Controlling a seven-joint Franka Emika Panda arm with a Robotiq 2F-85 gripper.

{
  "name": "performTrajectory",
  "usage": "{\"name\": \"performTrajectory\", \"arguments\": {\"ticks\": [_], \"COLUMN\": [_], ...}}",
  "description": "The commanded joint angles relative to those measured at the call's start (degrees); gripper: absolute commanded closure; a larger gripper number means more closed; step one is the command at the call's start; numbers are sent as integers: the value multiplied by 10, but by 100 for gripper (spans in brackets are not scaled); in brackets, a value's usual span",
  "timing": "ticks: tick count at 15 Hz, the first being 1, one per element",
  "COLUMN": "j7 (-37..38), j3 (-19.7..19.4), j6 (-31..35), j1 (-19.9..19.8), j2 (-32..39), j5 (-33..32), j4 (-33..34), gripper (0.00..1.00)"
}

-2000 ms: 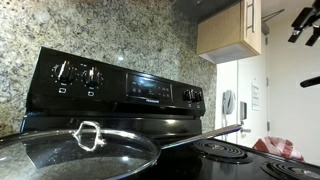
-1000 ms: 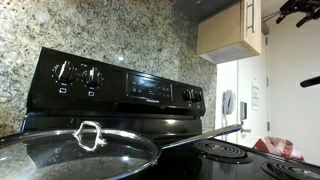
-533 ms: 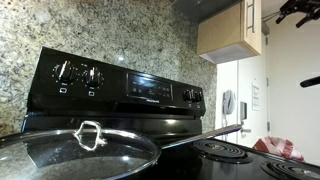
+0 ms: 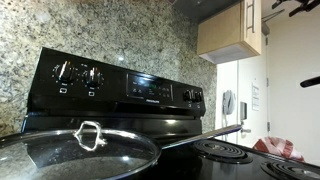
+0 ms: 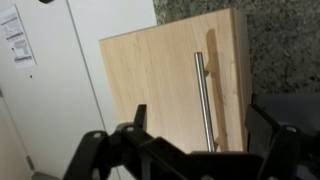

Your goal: Open door of the kitchen unit

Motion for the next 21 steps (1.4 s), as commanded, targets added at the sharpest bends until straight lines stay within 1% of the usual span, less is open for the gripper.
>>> {"name": "performTrajectory", "arguments": {"ticks": [1,2,4,5,6,7,9,10,14,15,17,18,19,21], "j7": [-38,-51,-68,-81,-89,-59,-66,-66,-65,-63,-63,-62,-64,-62], "j3": [54,69,113,127,148,165,191,206,244,248,262,272,277,295], "j6": [85,92,108,109,112,113,115,114,105,98,91,89,87,78], "j1": [-68,-83,-137,-148,-169,-197,-221,-240,-276,-277,-297,-314,-321,-347], "j2": [25,30,40,46,53,55,70,72,100,108,122,122,131,130], "j5": [81,108,156,173,186,165,162,162,163,164,165,166,164,167], "j4": [19,23,37,46,56,65,88,98,141,150,167,172,180,186], "gripper": [0,0,0,0,0,0,0,0,0,0,0,0,0,0]}}
